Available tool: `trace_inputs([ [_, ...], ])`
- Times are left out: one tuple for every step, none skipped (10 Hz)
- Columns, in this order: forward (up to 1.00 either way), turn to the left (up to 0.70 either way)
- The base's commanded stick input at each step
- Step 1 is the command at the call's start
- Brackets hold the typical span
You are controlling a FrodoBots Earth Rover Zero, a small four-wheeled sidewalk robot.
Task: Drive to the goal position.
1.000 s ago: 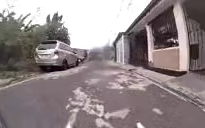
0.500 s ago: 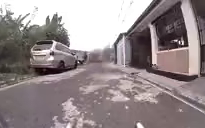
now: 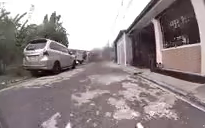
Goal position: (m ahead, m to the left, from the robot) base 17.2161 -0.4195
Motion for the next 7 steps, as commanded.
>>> trace_inputs([
  [1.0,0.4],
  [1.0,0.4],
  [1.0,0.33],
  [1.0,0.14],
  [1.0,0.02],
  [1.0,0.01],
  [1.0,0.0],
])
